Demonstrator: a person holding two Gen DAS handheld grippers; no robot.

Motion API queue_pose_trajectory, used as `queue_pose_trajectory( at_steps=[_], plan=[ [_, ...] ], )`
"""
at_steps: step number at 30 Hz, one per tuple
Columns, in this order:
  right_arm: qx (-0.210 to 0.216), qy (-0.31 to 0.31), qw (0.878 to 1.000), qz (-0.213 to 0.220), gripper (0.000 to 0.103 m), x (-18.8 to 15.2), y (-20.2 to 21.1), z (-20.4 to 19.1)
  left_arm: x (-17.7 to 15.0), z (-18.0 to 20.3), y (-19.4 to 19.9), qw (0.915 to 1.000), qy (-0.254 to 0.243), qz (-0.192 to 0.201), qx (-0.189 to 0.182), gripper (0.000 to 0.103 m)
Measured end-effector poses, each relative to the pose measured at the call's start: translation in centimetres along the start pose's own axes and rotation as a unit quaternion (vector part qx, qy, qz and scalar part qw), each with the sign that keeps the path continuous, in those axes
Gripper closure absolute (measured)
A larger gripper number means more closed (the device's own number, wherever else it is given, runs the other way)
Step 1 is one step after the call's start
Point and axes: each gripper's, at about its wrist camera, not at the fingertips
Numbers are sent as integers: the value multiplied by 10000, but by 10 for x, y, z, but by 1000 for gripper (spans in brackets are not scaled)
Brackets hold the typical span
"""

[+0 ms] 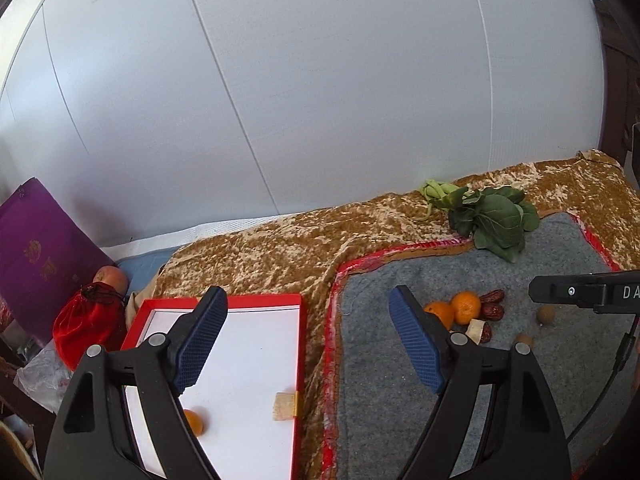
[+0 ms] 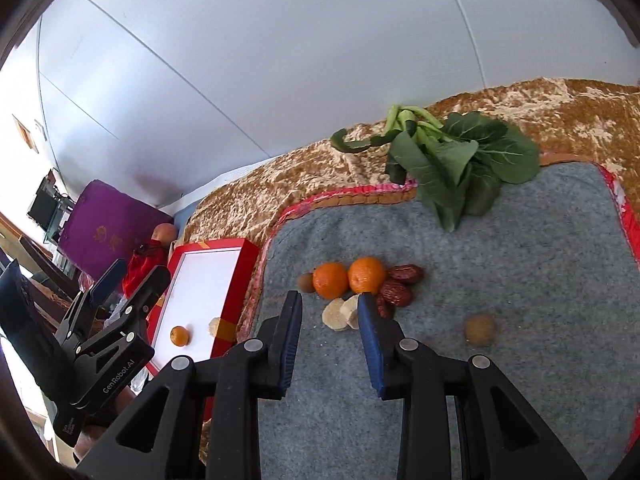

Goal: Organize fruits
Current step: 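Grasp a small brown round fruit with the right tool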

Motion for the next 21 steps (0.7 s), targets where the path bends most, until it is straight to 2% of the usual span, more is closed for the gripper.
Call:
queue_pose_trajectory(
  at_steps=[11,14,17,19,21],
  plan=[
    [-176,-283,9994,4,72,-4,19,38,-7,35,-8,9996,-190,-67,-173,20],
    [-254,-363,9990,15,72,-5,24,49,-12,48,-15,9986,-346,-233,-324,20],
    [-365,-548,9978,-48,72,-6,26,63,-24,66,-26,9939,-528,-663,-712,20],
    [-446,-692,9965,-139,72,-8,25,73,-35,80,-32,9856,-650,-1043,-1160,20],
    [-503,-732,9957,-275,72,-10,21,77,-45,92,-35,9778,-766,-1300,-1455,20]
  ],
)
Point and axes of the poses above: each gripper's, at about its wrist camera, not at the fingertips, and y roughly against the way its jaws point, z to its right, x to its top, and after that the axes turned 9 degrees about y, right-handed
